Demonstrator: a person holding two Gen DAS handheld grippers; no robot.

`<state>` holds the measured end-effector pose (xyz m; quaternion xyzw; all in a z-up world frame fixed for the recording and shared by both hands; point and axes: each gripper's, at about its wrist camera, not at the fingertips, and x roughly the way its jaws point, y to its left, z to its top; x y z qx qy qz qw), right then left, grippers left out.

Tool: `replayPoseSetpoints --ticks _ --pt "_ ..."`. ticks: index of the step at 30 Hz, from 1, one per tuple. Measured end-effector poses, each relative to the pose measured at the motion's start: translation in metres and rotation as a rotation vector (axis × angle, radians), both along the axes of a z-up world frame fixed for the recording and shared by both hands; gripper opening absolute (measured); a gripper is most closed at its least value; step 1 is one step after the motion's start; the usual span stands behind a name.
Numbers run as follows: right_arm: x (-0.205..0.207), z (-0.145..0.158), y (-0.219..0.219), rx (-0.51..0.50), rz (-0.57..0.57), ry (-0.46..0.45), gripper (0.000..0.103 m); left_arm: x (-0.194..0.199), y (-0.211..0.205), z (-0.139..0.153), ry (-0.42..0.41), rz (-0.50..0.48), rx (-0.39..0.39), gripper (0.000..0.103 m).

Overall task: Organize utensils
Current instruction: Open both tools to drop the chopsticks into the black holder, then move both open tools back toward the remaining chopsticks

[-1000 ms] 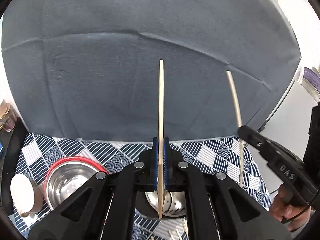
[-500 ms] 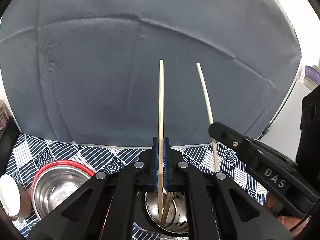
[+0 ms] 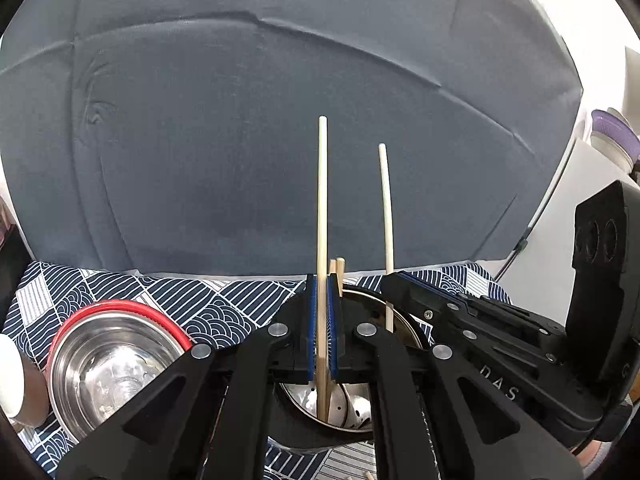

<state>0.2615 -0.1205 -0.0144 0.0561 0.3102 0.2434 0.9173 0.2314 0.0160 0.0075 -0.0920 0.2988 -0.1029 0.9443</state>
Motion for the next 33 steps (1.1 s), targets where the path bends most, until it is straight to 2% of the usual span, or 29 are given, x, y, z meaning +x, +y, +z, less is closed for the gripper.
replayPoseSetpoints --ticks 14,18,22,23,25,33 --pt "-0.032 0.004 -0.009 -0.048 -0.021 -0.021 0.009 -0.028 -0.002 -0.010 0.043 0.018 0.034 0.007" --pt "-0.040 0.011 -0.015 -0.048 -0.041 -0.018 0.009 -0.036 0.001 -0.003 0.051 0.032 0.060 0.016" --pt "-0.048 0.019 -0.025 -0.049 -0.062 -0.013 0.009 -0.048 0.005 0.006 0.050 0.049 0.054 0.032" --pt "-0.049 0.021 -0.027 -0.050 -0.067 -0.013 0.011 -0.051 0.005 0.008 0.049 0.051 0.056 0.034" --pt "-0.053 0.024 -0.032 -0.051 -0.079 -0.014 0.023 -0.056 0.006 0.010 0.053 0.053 0.061 0.039" --pt "-0.067 0.033 -0.047 -0.067 -0.109 -0.031 0.040 -0.076 0.010 0.010 0.061 0.079 0.075 0.061"
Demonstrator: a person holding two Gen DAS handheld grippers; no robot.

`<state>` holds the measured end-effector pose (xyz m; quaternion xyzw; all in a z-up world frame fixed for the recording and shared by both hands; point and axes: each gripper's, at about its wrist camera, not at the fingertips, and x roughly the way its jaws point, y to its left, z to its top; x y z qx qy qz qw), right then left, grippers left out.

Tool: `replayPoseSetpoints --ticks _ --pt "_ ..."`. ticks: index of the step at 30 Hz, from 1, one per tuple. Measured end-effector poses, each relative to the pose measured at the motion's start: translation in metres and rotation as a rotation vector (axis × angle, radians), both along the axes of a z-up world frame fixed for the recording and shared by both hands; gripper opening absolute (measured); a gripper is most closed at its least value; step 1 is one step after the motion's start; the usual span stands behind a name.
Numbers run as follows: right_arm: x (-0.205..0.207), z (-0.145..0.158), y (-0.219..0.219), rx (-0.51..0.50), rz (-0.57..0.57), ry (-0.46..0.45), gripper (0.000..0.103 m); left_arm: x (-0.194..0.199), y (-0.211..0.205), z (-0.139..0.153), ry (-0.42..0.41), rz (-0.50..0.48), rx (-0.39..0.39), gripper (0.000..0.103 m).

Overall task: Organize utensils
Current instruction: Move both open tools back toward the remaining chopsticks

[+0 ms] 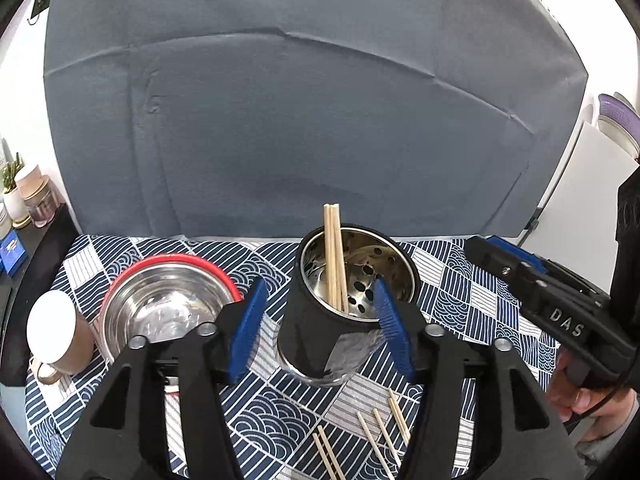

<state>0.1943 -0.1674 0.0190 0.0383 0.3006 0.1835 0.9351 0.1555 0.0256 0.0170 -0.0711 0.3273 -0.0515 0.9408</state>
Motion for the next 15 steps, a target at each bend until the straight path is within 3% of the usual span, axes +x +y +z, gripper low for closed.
replayPoseSetpoints --ticks 2,4,7,13,15 --pt "-0.004 0.000 -0.003 -0.005 -0.001 -0.001 0.041 -0.005 0.001 -0.001 -0.003 0.006 0.002 0.068" --pt "-0.007 0.000 -0.004 -0.009 -0.005 0.002 0.053 -0.009 0.002 -0.002 0.001 0.018 0.009 0.074" --pt "-0.012 -0.001 -0.005 -0.018 -0.005 0.005 0.057 -0.017 0.005 -0.004 0.008 0.033 0.009 0.081" --pt "-0.021 -0.014 -0.009 -0.060 -0.019 0.046 0.081 -0.027 0.010 -0.018 0.049 0.056 0.012 0.092" --pt "-0.023 -0.020 -0.010 -0.069 -0.015 0.064 0.084 -0.028 0.010 -0.024 0.071 0.060 0.006 0.093"
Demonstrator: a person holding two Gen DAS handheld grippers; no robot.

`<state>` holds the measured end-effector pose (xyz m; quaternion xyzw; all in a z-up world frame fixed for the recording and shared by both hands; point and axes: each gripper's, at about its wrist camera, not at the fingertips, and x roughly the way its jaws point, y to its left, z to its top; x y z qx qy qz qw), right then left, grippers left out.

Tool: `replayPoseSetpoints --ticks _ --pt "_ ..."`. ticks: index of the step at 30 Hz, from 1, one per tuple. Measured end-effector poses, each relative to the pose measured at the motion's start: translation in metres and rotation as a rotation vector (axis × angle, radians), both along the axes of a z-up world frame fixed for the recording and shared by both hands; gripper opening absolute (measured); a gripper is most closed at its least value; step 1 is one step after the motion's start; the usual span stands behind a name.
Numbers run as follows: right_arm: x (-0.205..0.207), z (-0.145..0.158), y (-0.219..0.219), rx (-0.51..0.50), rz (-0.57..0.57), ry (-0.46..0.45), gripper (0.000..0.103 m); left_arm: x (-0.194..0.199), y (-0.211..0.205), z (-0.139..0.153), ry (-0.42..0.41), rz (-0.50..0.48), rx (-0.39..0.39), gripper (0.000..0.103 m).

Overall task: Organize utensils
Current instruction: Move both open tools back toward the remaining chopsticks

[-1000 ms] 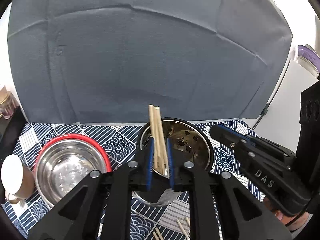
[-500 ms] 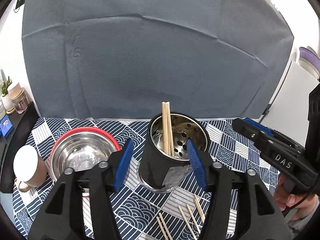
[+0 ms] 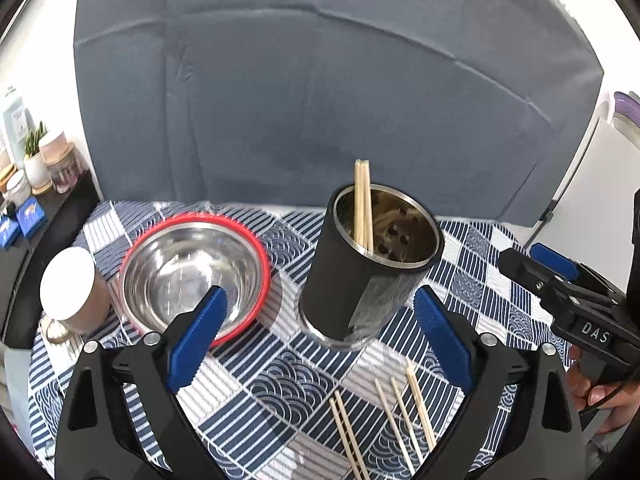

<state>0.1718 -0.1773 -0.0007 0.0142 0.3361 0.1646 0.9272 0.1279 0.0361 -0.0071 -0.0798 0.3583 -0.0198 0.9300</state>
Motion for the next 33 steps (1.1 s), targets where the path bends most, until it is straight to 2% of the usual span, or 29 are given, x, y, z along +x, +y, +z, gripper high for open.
replayPoseSetpoints --ticks 6,12,22,26,33 --pt "-0.005 -0.027 -0.002 -0.033 -0.013 0.073 0.086 -0.015 0.006 -0.024 0.061 0.014 0.003 0.097" --pt "-0.006 -0.056 -0.003 -0.075 -0.027 0.151 0.086 -0.021 0.010 -0.053 0.174 0.020 0.036 0.097" --pt "-0.009 -0.099 -0.015 -0.140 -0.052 0.264 0.086 -0.029 0.011 -0.098 0.314 0.030 -0.022 0.097" --pt "-0.013 -0.125 -0.018 -0.190 -0.049 0.324 0.086 -0.033 0.007 -0.111 0.352 0.031 -0.027 0.097" --pt "-0.022 -0.158 -0.014 -0.310 -0.023 0.381 0.086 -0.039 -0.005 -0.127 0.414 -0.013 0.016 0.097"
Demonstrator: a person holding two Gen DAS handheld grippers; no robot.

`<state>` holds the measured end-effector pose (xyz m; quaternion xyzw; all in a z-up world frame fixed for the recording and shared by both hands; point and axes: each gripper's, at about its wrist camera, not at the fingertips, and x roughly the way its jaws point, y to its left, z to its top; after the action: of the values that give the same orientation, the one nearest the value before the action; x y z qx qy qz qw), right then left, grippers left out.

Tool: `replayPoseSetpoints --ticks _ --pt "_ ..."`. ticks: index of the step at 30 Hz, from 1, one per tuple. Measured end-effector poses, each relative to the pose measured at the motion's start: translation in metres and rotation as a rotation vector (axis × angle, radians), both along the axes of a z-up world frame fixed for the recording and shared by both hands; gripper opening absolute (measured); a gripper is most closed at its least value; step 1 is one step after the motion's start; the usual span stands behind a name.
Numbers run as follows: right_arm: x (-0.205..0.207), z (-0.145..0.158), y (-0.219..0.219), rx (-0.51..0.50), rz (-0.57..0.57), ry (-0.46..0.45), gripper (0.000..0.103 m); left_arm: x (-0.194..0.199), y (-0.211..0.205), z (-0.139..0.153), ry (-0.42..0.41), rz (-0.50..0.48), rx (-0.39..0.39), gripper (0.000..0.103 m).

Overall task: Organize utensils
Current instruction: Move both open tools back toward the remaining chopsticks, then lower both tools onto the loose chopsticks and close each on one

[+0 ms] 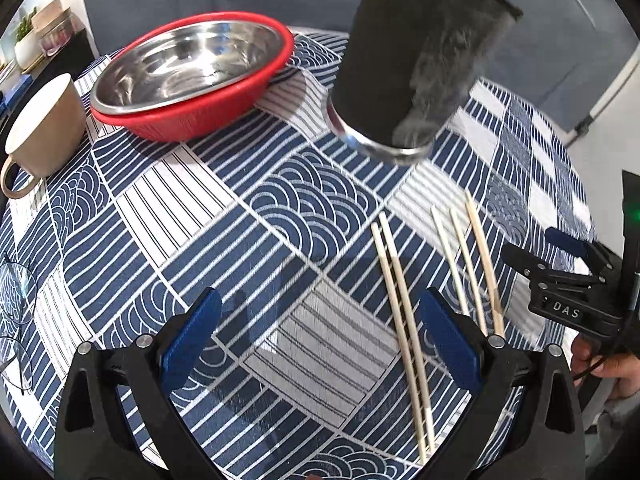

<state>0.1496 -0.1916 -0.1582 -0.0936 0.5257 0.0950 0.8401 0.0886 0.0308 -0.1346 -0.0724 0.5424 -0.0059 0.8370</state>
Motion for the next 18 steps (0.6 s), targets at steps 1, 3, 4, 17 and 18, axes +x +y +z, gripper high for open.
replayPoseSetpoints --ticks 1,3,4,17,18 --pt "-0.001 -0.003 0.000 0.000 0.003 0.006 0.086 -0.001 -0.001 -0.002 0.007 -0.009 0.011 0.097" --pt "-0.002 -0.006 0.000 0.007 0.001 0.015 0.086 -0.001 -0.003 -0.006 0.028 -0.019 0.032 0.097" --pt "-0.002 -0.006 0.000 0.014 0.000 0.018 0.086 -0.001 -0.004 -0.008 0.040 -0.019 0.037 0.097" --pt "-0.005 -0.006 -0.009 0.167 -0.061 0.041 0.088 -0.007 -0.009 -0.016 0.043 -0.005 0.047 0.097" --pt "-0.005 -0.006 -0.009 0.177 -0.061 0.043 0.088 -0.007 -0.008 -0.017 0.052 0.002 0.042 0.097"
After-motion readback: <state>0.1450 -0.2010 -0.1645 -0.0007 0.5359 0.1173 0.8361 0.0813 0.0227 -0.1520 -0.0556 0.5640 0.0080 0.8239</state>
